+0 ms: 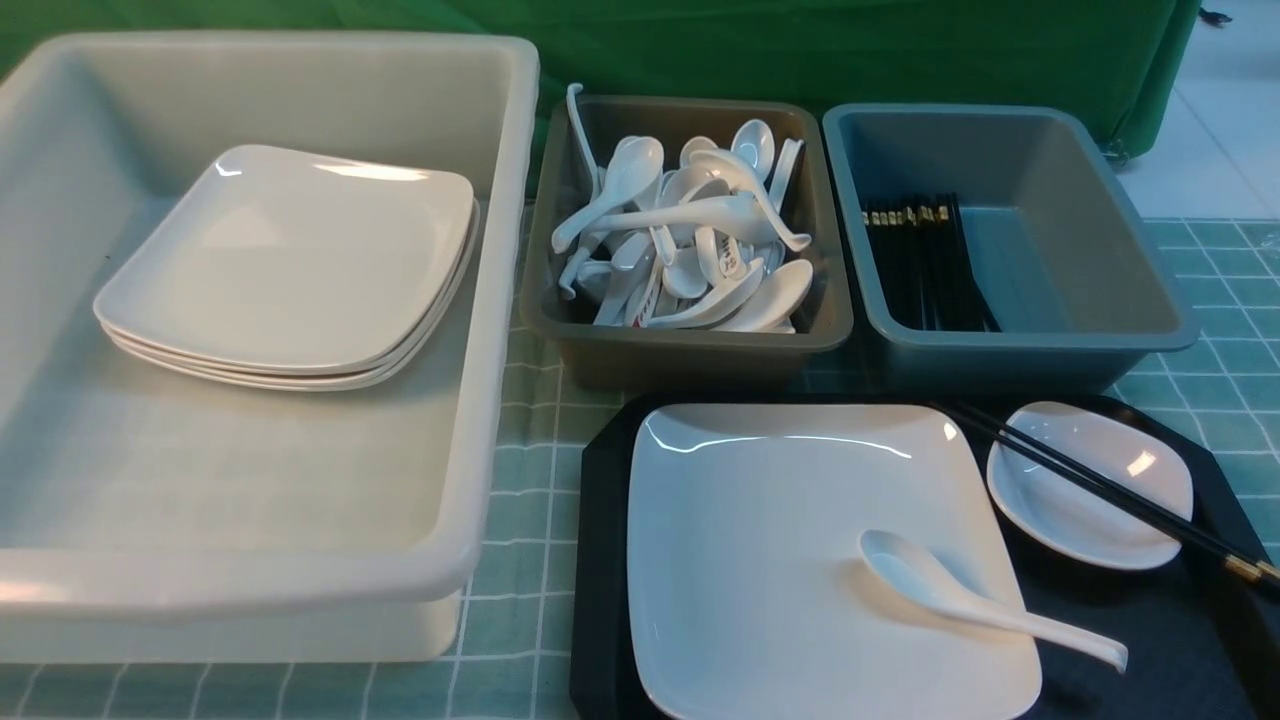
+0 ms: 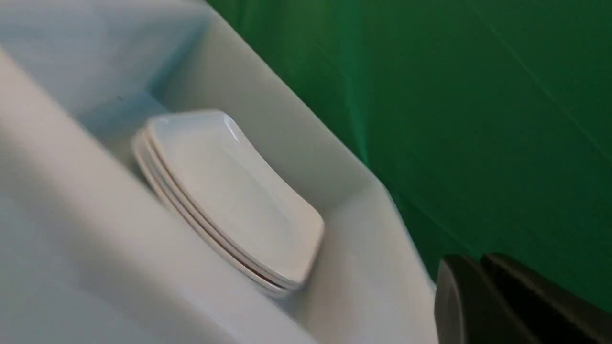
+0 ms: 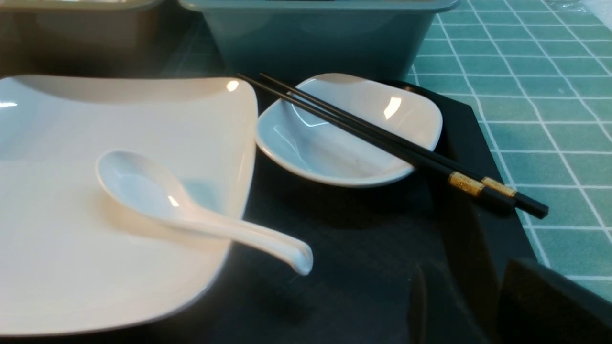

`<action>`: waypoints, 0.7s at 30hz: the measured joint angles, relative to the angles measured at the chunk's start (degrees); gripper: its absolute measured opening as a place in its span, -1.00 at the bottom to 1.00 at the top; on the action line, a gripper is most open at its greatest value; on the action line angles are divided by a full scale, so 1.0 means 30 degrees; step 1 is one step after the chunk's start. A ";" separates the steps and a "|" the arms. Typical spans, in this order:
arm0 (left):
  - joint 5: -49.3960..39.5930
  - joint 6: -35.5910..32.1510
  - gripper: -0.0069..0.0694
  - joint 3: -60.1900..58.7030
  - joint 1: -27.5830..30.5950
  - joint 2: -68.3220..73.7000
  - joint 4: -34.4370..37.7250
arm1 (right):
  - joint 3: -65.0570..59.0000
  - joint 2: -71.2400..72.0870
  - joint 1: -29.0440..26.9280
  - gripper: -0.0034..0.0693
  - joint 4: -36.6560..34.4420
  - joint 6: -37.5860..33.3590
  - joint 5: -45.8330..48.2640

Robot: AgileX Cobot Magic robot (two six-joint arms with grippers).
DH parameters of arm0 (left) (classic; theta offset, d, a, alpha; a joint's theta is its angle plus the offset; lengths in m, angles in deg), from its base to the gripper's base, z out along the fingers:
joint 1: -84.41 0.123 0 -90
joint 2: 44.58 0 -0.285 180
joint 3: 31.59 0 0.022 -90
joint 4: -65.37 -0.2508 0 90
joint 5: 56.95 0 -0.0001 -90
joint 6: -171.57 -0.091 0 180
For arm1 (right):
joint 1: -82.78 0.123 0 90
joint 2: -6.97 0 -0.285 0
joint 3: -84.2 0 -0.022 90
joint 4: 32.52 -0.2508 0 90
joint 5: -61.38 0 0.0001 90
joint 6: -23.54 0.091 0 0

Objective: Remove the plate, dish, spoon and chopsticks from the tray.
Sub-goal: Use the right arm to grab a pair of chopsticks from the plate

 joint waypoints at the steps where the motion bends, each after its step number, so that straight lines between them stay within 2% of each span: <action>1: -0.1326 -0.1054 -0.77 0.1251 -0.0404 0.0712 -0.0273 | 0.0000 0.0000 0.0000 -0.25 0.0000 0.0000 0.0000; 4: -0.3515 -0.3003 -0.77 0.3347 -0.0930 0.2502 -0.0436 | 0.0000 0.0000 0.0000 -0.25 0.0000 0.0000 0.0000; 7: -0.7094 -0.5733 -0.77 0.6584 -0.1511 0.6675 -0.0514 | 0.0000 0.0000 0.0000 -0.25 0.0000 0.0000 0.0000; 10: -0.8871 -0.7886 -0.77 0.8621 -0.2016 1.0277 -0.0576 | 0.0000 0.0000 0.0000 -0.25 0.0000 0.0000 0.0000; 11: -0.9143 -0.8761 -0.77 0.9472 -0.2526 1.1981 -0.0595 | 0.0000 0.0000 0.0000 -0.25 0.0000 0.0000 0.0000; 16: -0.9097 -1.0114 -0.77 1.1149 -0.4848 1.5868 -0.0634 | 0.0000 0.0000 0.0000 -0.25 -0.0030 0.0076 -0.0244; 21: -0.8787 -1.1271 -0.77 1.1448 -0.6957 1.7105 -0.0634 | 0.0000 0.0000 0.0000 -0.25 -0.1075 0.3032 -0.2908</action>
